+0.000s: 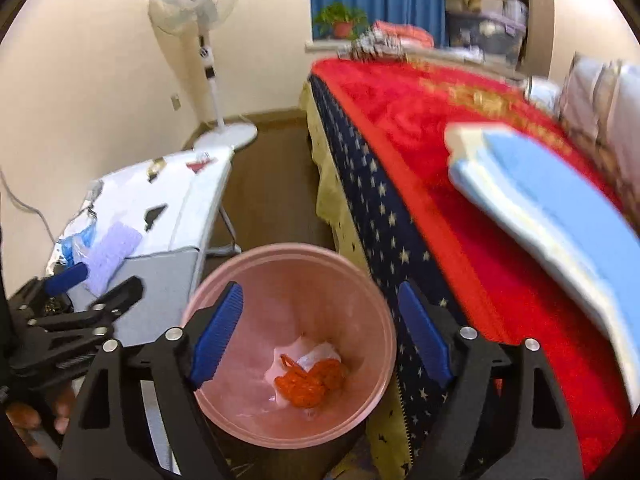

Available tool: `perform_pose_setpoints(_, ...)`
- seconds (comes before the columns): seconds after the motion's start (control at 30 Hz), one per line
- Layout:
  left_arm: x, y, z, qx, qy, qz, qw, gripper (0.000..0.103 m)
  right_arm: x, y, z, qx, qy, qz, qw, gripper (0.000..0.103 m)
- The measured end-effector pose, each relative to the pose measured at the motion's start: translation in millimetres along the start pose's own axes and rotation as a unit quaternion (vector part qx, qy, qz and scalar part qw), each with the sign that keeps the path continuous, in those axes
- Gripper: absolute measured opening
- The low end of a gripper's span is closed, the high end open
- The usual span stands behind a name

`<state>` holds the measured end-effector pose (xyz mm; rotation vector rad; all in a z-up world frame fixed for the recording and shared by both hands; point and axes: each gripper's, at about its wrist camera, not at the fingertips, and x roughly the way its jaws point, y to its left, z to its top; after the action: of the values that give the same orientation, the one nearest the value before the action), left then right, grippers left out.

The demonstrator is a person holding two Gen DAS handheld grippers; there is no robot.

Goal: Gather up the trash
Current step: 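Drop the orange mesh bag and white paper into the pink wastebasket with both grippers, then move both grippers back over the ironing board toward the remaining trash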

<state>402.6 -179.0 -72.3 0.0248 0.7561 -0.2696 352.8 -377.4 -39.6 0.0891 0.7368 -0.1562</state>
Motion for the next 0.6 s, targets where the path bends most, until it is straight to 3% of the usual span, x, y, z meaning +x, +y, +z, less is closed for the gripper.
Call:
perform_pose_setpoints(0.07, -30, 16, 0, -0.003, -0.017, 0.016, 0.9997, 0.095, -24, 15, 2, -0.009, -0.036, 0.001, 0.999, 0.086)
perform_pose_setpoints(0.27, -130, 80, -20, -0.006, -0.079, 0.079, 0.9937, 0.095, -98, 74, -1, -0.014, -0.134, 0.061, 0.989, 0.093)
perform_pose_setpoints(0.4, -184, 128, -48, -0.015, -0.119, 0.154, 0.9806, 0.095, -125, 116, -21, -0.002, -0.13, 0.126, 0.983, 0.095)
perform_pose_setpoints(0.6, -221, 179, -81, -0.073, -0.141, 0.191, 0.9687, 0.095, -125, 164, -48, -0.004, -0.088, 0.161, 0.983, 0.095)
